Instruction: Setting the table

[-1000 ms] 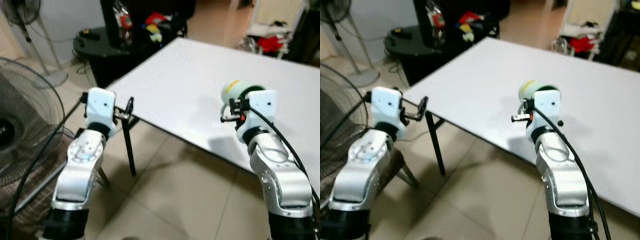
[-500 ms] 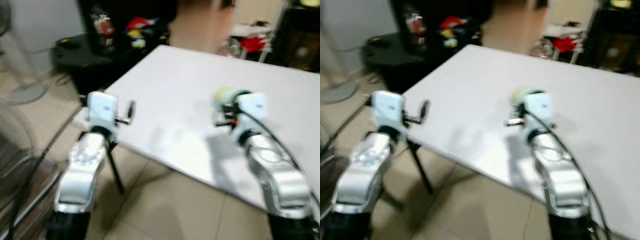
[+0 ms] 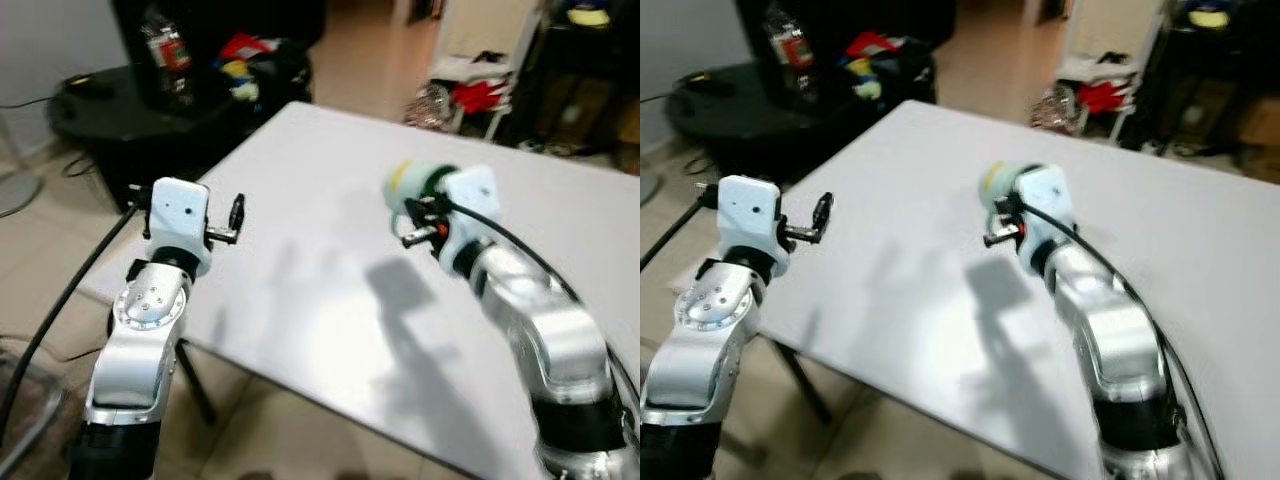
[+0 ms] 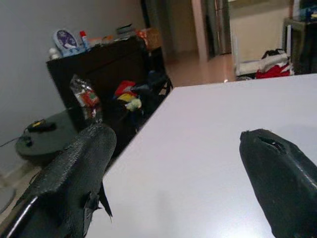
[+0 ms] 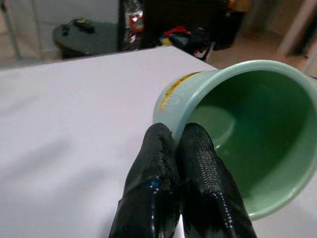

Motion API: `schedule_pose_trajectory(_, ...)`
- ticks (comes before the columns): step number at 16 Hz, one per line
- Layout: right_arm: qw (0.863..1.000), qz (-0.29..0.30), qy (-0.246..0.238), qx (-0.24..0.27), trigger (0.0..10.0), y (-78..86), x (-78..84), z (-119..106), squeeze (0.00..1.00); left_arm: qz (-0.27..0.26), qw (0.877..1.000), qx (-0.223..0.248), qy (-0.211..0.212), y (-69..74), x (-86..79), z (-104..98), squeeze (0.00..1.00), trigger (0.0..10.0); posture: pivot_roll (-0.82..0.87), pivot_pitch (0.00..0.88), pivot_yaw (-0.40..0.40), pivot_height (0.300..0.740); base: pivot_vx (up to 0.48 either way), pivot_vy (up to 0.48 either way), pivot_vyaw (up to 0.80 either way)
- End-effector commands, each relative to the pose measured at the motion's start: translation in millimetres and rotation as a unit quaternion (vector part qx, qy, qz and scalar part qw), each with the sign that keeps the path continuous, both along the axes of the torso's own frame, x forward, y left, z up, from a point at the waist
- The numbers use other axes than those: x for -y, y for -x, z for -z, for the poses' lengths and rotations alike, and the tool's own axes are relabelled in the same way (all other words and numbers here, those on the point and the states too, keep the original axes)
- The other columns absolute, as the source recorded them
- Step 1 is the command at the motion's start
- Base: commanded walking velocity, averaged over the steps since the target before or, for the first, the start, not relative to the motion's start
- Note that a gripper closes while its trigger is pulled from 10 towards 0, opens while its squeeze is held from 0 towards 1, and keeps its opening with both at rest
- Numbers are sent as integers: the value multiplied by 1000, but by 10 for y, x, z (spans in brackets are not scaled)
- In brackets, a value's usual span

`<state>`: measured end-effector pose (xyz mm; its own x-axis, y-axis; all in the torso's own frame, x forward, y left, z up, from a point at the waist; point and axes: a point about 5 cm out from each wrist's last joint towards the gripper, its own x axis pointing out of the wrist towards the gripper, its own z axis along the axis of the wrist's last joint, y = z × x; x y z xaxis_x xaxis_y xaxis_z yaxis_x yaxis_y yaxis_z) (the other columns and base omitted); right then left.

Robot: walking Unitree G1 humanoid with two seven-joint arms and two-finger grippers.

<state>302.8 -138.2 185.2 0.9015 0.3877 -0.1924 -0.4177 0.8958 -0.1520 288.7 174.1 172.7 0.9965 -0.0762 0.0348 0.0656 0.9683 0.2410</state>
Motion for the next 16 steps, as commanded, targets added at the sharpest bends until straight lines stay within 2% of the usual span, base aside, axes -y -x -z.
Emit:
schedule_pose_trajectory(1,998,-60,26,-6,10000,-54,-86,-29,0,2,1000,1,-16,0,-28,-40,0,10000,99,0,5,740,0,0,0)
schedule_pose_trajectory(2,993,-105,60,-13,10000,-143,-111,-54,0,15,999,-8,-33,-12,-49,-38,0,10000,99,0,8,740,0,0,0)
schedule_pose_trajectory(5,976,-176,124,-28,10000,-350,-95,-78,0,70,995,-33,-66,-23,-43,-43,0,10000,105,0,11,740,0,0,0)
schedule_pose_trajectory(6,965,-206,155,-42,10000,-443,-78,-78,0,102,990,-58,-82,-24,-33,-25,0,10000,111,0,14,740,0,0,0)
schedule_pose_trajectory(7,961,-216,166,-46,10000,-480,-71,-84,0,113,987,-69,-88,-25,-31,-17,0,10000,111,0,15,740,0,0,0)
schedule_pose_trajectory(9,931,-279,224,-77,10000,-614,-68,-80,0,160,976,-122,-86,-4,-39,23,0,10000,106,0,33,740,0,0,0)
schedule_pose_trajectory(13,911,-310,249,-105,10000,-760,-116,-94,0,229,953,-171,-101,105,-9,58,0,10000,112,0,32,740,0,0,0)
schedule_pose_trajectory(14,901,-322,266,-113,10000,-790,-141,-60,0,240,948,-184,-101,143,-1,70,0,10000,117,0,27,740,0,0,0)
schedule_pose_trajectory(15,895,-330,278,-116,10000,-802,-151,-42,0,246,945,-192,-101,163,4,77,0,10000,117,0,27,740,0,0,0)
schedule_pose_trajectory(16,894,-331,278,-118,10000,-807,-165,-36,0,250,943,-195,-102,178,9,82,0,10000,123,0,21,740,0,0,0)
